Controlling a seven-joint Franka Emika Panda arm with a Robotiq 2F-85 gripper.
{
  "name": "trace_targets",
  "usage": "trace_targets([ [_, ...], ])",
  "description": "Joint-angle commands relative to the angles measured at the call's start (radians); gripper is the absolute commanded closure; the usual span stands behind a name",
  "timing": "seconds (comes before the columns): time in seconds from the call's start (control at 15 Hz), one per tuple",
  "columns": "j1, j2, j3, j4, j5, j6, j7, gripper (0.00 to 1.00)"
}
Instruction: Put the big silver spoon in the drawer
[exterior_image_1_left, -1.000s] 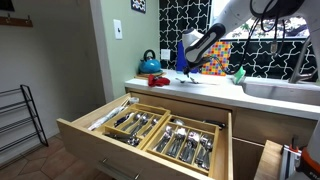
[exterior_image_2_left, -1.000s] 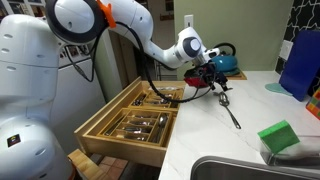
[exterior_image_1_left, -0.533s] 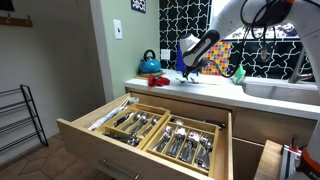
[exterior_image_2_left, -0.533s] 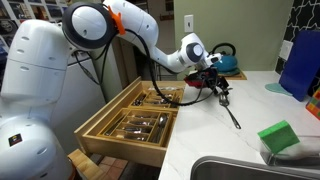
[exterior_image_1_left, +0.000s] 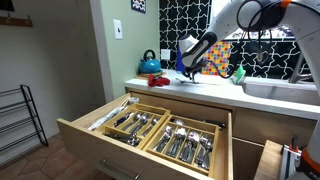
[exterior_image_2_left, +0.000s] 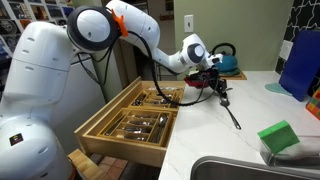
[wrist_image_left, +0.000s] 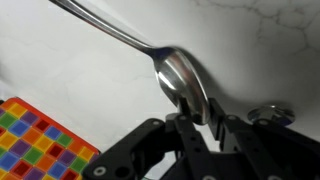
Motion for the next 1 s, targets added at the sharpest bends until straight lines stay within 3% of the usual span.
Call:
trace_targets([
  [0.0,0.022,0.014,-0.028,0.014,0.018,0.008,0.010,0.94],
  [0.13,0.032,0.008,-0.039,0.013,0.007,0.000,0.022,0.97],
  [0.4,0.088,-0.055,-0.091,-0.027,-0.051,-0.038,0.084,0.92],
  [0.6,0.141,-0.134,-0.110,-0.075,-0.112,-0.133,0.150,0.92],
  [0.93,0.190,-0.259,-0.049,-0.135,-0.220,-0.313,0.264,0.93],
])
